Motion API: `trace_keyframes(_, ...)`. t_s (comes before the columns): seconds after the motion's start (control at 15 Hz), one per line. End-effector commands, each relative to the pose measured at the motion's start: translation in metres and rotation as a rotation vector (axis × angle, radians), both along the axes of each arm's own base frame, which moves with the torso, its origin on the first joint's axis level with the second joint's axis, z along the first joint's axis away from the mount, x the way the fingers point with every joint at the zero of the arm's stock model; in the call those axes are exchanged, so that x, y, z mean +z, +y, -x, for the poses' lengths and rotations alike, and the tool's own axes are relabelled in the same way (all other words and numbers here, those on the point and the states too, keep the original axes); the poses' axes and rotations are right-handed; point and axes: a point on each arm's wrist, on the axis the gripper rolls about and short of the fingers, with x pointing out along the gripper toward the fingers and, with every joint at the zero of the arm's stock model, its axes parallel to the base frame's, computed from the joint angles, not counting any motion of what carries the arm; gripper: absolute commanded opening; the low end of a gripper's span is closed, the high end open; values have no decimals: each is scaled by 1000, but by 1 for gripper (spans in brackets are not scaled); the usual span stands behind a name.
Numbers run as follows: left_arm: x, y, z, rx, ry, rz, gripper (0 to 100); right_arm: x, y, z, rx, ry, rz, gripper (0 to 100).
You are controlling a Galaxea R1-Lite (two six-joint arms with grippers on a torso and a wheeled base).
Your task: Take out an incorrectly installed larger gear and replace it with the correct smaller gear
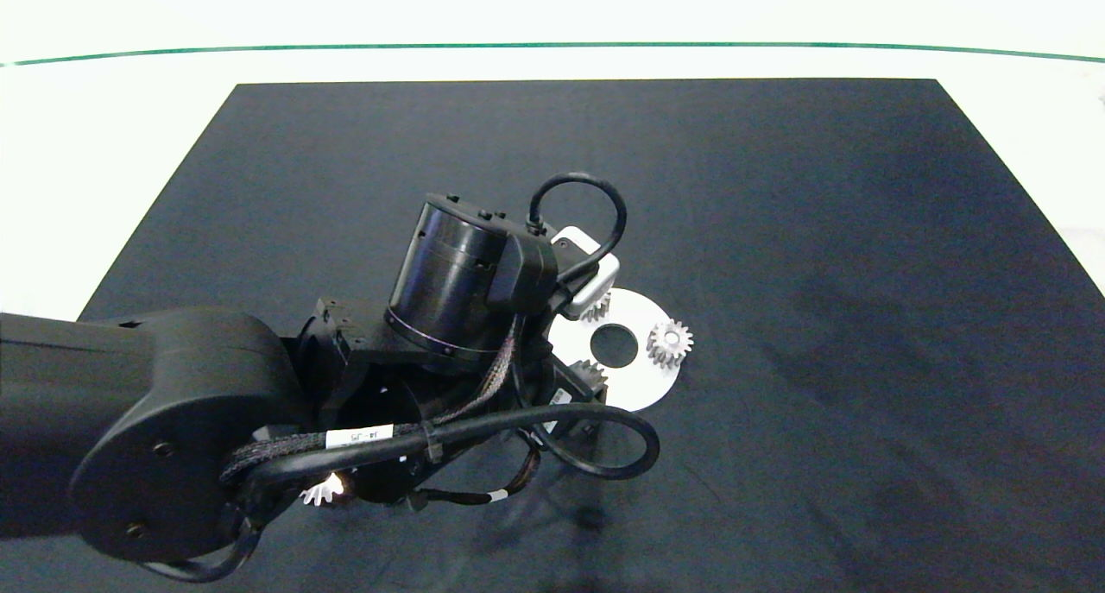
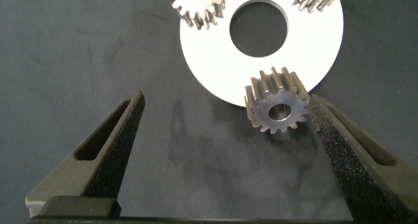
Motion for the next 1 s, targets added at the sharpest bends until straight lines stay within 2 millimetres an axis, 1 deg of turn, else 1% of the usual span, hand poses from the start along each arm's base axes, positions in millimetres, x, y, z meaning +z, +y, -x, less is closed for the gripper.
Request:
trace_keyframes(0.07,-2,-1,-1,2,0,-6,100,0,0,0,-2,0,1,100)
trace_keyframes(0.2,-2,-2,-3,1,-3,-9,100,-1,-1,1,-2,1,2,100)
trace_keyframes(0.4,-3,0,-10,20,-6,-14,100,0,-2,2,-2,-2,-2,100)
trace_keyframes(1.0,-10,-9,-14,9,-5,-19,100,0,-2,3,-3,-3,-3,100)
